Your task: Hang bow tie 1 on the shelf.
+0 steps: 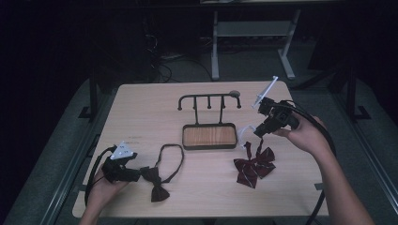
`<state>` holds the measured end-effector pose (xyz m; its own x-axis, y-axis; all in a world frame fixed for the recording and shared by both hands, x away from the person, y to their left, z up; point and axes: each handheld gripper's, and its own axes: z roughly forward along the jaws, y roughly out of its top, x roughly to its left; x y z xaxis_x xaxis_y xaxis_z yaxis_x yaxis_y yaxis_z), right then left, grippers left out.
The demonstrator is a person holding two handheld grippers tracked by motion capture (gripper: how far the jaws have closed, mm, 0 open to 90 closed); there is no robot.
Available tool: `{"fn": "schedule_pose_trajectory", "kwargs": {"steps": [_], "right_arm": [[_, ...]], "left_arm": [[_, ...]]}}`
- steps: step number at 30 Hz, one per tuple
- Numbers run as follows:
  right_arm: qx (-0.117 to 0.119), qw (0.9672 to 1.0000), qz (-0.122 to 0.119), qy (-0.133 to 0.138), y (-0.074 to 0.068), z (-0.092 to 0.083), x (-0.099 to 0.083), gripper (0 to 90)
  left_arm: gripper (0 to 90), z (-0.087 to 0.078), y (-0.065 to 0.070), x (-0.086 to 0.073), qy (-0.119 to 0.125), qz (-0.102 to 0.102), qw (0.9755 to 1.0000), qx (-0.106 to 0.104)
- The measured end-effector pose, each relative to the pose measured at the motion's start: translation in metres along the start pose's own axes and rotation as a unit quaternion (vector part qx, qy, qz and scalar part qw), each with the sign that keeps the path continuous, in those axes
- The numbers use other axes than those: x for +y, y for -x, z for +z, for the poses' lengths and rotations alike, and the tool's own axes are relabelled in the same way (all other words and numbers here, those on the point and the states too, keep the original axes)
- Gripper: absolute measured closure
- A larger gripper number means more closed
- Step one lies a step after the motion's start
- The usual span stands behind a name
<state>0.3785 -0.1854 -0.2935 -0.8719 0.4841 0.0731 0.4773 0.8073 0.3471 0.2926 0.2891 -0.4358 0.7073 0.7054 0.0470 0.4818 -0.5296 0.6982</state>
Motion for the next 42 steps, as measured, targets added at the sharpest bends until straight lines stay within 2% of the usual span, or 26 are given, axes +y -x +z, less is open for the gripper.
{"fn": "schedule_pose_trajectory", "kwargs": {"steps": [27,42], "right_arm": [[-0.018,0.9998,-0.003,-0.003,0.011,-0.018,0.031,83.5],[-0.032,0.9994,0.007,-0.006,0.023,-0.027,0.048,83.5]], "left_arm": [[26.5,-0.001,-0.001,0.001,0.001,0.001,1.0,-0.002],[26.5,-0.002,-0.001,0.0,0.006,-0.002,1.0,-0.003]]}}
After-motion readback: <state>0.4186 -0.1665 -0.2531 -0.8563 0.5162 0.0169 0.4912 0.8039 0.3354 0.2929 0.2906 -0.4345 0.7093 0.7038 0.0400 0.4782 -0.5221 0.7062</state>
